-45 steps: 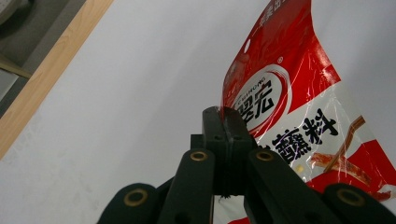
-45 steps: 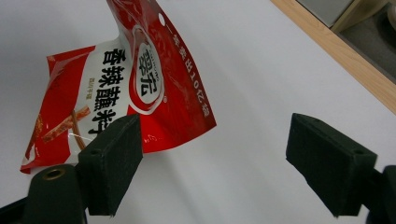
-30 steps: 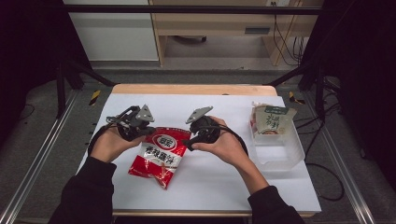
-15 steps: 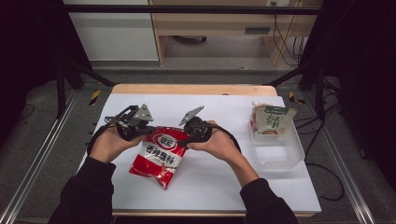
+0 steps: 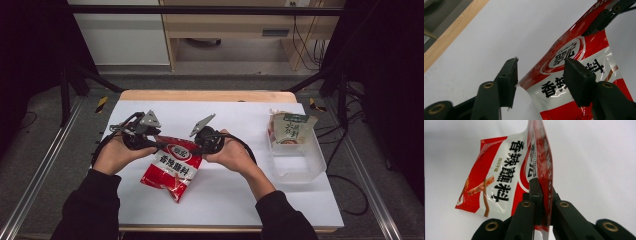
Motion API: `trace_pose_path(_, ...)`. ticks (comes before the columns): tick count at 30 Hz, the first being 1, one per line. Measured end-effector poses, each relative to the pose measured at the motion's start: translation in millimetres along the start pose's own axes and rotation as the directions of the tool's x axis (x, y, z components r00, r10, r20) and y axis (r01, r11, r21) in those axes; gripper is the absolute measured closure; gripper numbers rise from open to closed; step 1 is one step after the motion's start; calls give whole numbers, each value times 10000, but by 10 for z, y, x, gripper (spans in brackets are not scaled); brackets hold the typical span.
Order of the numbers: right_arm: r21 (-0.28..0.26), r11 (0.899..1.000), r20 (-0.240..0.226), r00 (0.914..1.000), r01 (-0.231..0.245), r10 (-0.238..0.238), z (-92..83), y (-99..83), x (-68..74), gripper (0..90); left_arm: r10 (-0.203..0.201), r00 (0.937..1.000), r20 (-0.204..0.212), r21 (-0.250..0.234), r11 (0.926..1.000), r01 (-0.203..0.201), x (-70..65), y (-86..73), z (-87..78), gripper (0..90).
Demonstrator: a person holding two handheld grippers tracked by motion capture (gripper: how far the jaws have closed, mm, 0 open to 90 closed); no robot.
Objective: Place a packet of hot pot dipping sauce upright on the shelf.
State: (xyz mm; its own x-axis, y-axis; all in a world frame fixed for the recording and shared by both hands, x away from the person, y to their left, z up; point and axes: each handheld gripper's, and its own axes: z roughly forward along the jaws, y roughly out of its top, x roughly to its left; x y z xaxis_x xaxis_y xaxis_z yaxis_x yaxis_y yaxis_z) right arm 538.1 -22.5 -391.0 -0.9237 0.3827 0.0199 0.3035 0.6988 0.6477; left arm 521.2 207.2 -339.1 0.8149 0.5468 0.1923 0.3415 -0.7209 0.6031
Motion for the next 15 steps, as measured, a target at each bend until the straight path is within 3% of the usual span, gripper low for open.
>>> trace_pose_path(2,-2,10000,20,10000,-49,49,-3,-4,-14,898,-203,9998,-93,-88,9998,202,6,-40,-9,325)
trace_pose_path(7,-137,9998,50,9998,-167,168,-56,7,-28,899,-520,9977,-439,-217,9985,511,25,-125,-48,219)
trace_pose_path(11,-226,9995,32,9997,-241,242,-130,17,-40,900,-710,9960,-541,-368,9969,691,35,-199,-84,161)
trace_pose_path(15,-380,9986,155,9992,-375,381,-280,50,-29,900,-1245,9895,-736,-545,9912,1207,72,-364,-121,135)
